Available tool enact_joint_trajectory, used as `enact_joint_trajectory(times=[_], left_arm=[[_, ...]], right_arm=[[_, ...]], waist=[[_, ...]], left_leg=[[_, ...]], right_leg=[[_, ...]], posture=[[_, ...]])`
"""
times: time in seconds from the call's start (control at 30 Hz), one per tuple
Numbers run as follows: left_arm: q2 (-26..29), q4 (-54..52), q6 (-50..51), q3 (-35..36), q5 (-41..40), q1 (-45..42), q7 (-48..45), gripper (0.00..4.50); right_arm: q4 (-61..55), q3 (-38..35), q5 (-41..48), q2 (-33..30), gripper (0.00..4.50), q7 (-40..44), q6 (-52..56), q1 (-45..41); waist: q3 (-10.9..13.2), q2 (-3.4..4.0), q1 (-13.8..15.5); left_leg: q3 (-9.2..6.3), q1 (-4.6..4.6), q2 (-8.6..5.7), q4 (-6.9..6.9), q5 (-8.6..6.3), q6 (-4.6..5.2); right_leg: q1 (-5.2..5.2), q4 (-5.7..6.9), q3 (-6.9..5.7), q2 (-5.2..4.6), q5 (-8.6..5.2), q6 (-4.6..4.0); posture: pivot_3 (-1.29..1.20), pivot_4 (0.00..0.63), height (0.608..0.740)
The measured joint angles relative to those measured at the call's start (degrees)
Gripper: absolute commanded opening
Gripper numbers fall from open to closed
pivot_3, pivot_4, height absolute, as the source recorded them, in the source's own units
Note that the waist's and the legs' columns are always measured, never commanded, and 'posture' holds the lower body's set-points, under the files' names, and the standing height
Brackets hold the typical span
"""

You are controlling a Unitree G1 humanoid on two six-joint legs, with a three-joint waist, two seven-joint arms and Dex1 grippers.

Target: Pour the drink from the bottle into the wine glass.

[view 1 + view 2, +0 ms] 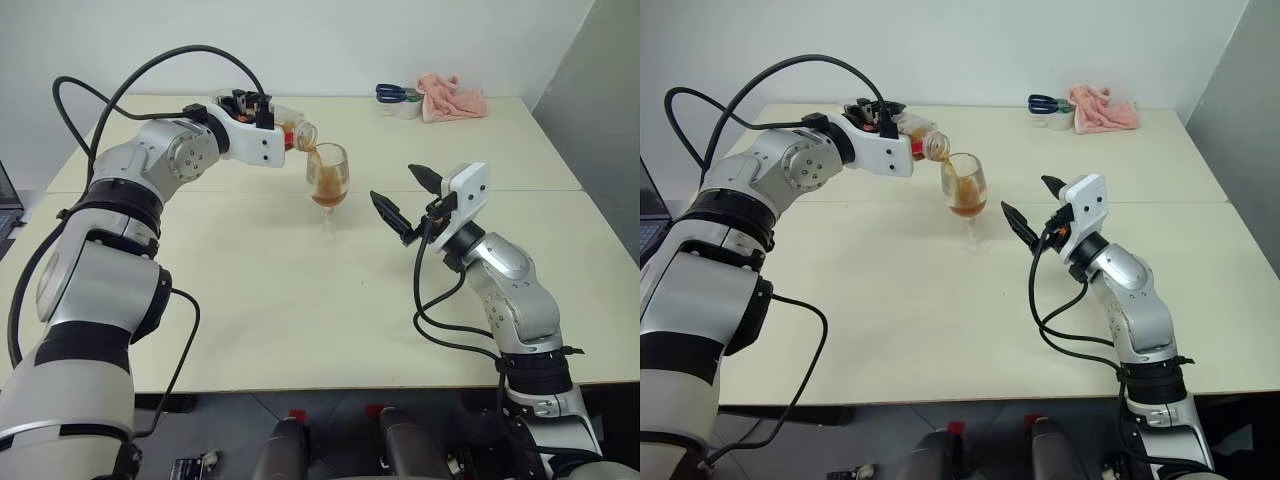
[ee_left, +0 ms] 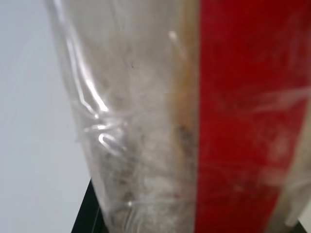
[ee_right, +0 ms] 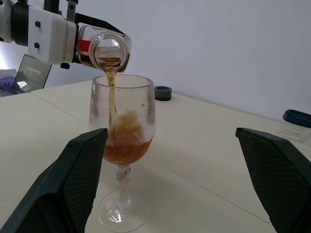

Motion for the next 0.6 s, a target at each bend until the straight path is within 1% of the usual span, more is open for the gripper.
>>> enact_joint_trajectory(times=[0.6], left_arm=[[-0.02,1.24,-0.13,-0.93,0.39,-0.96,0.39,1.61]], right_arm=[[0.0,-0.03,-0.05,-0.14,4.5,-0.06,0.0,0.03]], waist=[[0.0,0.0,-0.01]], left_leg=[[0.0,0.0,0.0,0.0,0.0,0.0]], right_leg=[[0.0,0.0,0.0,0.0,0.0,0.0]], posture=[[0.0,0.15,0.74]])
